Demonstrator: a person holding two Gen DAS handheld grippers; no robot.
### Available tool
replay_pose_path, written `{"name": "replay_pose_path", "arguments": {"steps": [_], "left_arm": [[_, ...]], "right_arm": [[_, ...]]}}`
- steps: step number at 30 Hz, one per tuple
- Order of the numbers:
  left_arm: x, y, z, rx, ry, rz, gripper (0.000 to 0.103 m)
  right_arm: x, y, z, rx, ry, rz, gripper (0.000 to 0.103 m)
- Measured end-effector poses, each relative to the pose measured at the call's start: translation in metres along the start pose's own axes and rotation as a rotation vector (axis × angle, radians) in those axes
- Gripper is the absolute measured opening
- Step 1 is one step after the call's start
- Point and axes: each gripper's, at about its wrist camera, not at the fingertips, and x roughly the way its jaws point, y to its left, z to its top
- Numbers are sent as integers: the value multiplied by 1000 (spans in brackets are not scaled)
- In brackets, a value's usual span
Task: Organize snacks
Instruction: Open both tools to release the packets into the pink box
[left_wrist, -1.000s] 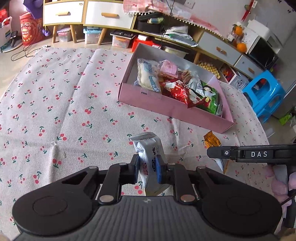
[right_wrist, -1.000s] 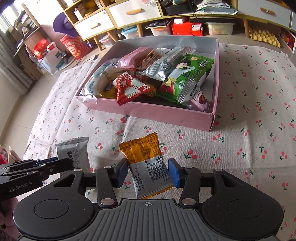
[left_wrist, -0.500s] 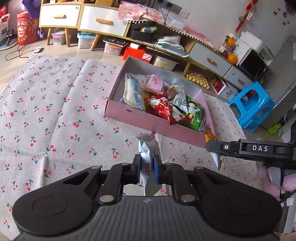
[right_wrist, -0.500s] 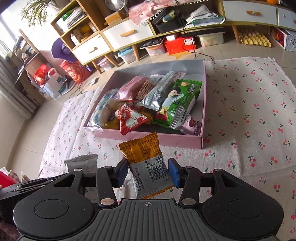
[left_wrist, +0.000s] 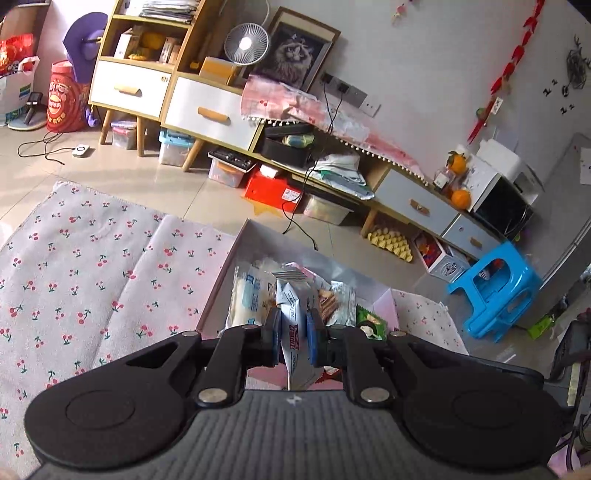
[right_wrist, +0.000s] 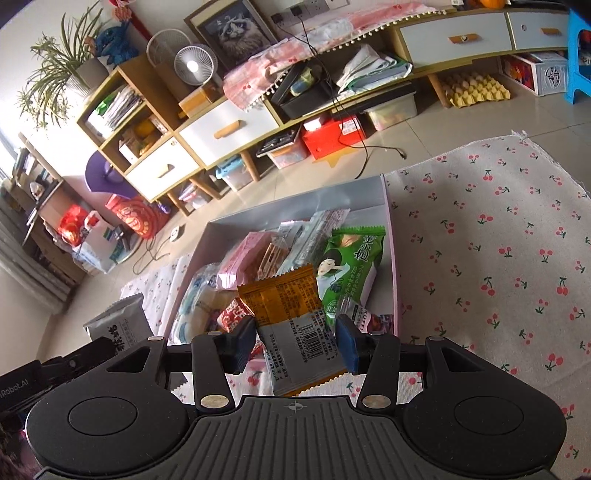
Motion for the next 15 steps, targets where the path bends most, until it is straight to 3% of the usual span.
{"name": "replay_pose_path", "arguments": {"steps": [6, 15], "left_arm": [[19, -7, 2, 50, -85, 8, 13], [41, 3, -7, 49, -91, 67, 14]], "right_arm": [[14, 5, 2, -3, -39, -8, 46], [24, 12, -4, -56, -63, 11, 49]]}}
